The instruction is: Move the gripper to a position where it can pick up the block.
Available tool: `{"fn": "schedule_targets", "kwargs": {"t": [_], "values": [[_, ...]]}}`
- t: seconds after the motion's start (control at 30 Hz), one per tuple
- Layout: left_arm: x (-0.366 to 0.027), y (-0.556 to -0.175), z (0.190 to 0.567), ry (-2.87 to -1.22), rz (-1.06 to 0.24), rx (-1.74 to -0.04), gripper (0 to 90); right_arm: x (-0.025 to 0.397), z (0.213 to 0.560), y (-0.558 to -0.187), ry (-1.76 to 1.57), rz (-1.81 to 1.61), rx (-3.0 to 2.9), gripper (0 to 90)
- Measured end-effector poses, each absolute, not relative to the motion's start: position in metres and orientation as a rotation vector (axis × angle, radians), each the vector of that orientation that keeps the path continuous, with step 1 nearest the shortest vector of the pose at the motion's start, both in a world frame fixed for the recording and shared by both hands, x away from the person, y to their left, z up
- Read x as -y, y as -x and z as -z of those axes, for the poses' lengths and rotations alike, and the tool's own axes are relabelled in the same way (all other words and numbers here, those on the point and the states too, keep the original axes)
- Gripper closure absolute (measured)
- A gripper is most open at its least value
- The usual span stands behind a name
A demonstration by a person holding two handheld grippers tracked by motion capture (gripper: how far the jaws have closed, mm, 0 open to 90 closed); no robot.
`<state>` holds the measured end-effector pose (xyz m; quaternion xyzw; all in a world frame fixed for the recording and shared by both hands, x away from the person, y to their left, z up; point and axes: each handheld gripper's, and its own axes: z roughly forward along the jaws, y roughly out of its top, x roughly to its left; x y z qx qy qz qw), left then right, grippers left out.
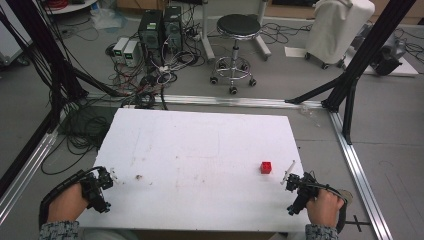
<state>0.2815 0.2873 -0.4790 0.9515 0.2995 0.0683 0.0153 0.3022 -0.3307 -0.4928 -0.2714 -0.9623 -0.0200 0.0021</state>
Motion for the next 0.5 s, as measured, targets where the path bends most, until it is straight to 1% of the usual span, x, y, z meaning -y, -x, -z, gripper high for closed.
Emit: {"fn": "schedule_targets", "kwargs": {"t": [0.5], "values": [[-0.2872,-0.2813,0.4776,-2.958,-0.210,-0.928,21.6,0.3316,0.4903,-0.3021,0.851,0.071,3.028,2.6]]}}
